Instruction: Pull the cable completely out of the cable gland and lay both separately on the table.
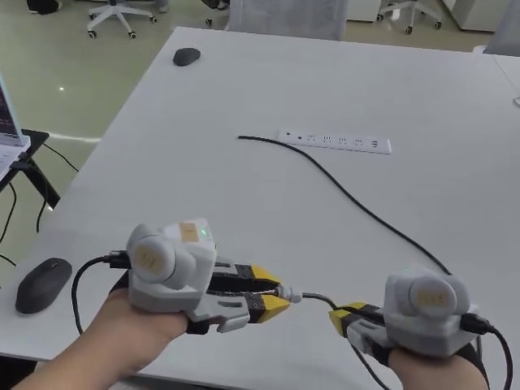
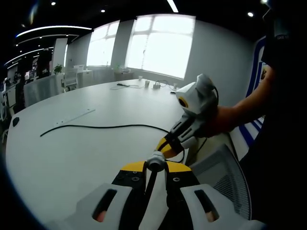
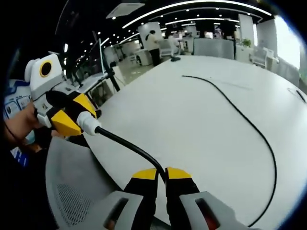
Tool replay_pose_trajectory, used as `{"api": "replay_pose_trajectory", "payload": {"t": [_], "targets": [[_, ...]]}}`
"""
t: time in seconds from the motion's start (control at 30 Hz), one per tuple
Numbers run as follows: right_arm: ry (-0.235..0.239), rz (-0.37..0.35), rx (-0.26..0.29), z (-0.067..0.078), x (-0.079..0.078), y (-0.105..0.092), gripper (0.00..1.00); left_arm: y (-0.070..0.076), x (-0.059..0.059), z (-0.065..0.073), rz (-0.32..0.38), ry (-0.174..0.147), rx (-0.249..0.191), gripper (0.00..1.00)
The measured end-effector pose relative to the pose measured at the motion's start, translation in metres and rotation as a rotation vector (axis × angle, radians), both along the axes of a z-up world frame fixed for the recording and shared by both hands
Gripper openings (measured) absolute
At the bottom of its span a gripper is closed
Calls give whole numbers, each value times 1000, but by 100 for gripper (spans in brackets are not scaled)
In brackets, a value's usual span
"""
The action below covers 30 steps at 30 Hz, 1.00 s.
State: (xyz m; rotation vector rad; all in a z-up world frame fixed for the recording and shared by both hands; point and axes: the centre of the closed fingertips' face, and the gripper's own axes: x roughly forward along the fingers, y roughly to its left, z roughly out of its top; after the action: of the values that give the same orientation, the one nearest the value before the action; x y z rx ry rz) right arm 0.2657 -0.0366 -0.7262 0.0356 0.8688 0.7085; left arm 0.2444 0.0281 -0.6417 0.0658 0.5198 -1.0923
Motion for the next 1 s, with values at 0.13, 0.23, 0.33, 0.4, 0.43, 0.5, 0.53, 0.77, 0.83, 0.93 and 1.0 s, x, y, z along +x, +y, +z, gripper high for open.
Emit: {"api": "replay_pose_trajectory", "payload": {"t": [0.13, 0.23, 0.33, 0.4, 0.43, 0.5, 0.53, 0.77, 0.83, 0.93, 1.0], "targets": [[13, -19, 25, 0, 1, 0, 1, 0, 0, -1, 0, 3, 1, 15], [-22, 26, 8, 2, -3, 3, 1, 2, 0, -1, 0, 6, 6, 15], [-70, 66, -22, 3, -4, 3, 1, 5, 0, -2, 7, 12, 5, 15], [-97, 87, -47, 4, -4, 4, 1, 6, -2, -2, 8, 21, 3, 15], [-101, 95, -53, 4, -4, 5, 1, 6, -2, -2, 8, 22, 3, 15], [-139, 117, -86, 8, -3, 5, 2, 9, -1, -1, 12, 30, 1, 15], [-159, 129, -100, 11, -2, 5, 2, 11, 0, 0, 17, 28, -2, 15], [-292, 257, -120, 38, -7, 15, 9, 14, 0, 0, 41, 44, -31, 15], [-336, 291, -118, 50, -9, 20, 13, 14, -1, 0, 46, 44, -32, 15], [-403, 371, -133, 64, -12, 33, 17, 16, -2, 1, 55, 52, -41, 15], [-422, 413, -144, 67, -15, 41, 20, 16, -3, 0, 57, 59, -43, 15]]}}
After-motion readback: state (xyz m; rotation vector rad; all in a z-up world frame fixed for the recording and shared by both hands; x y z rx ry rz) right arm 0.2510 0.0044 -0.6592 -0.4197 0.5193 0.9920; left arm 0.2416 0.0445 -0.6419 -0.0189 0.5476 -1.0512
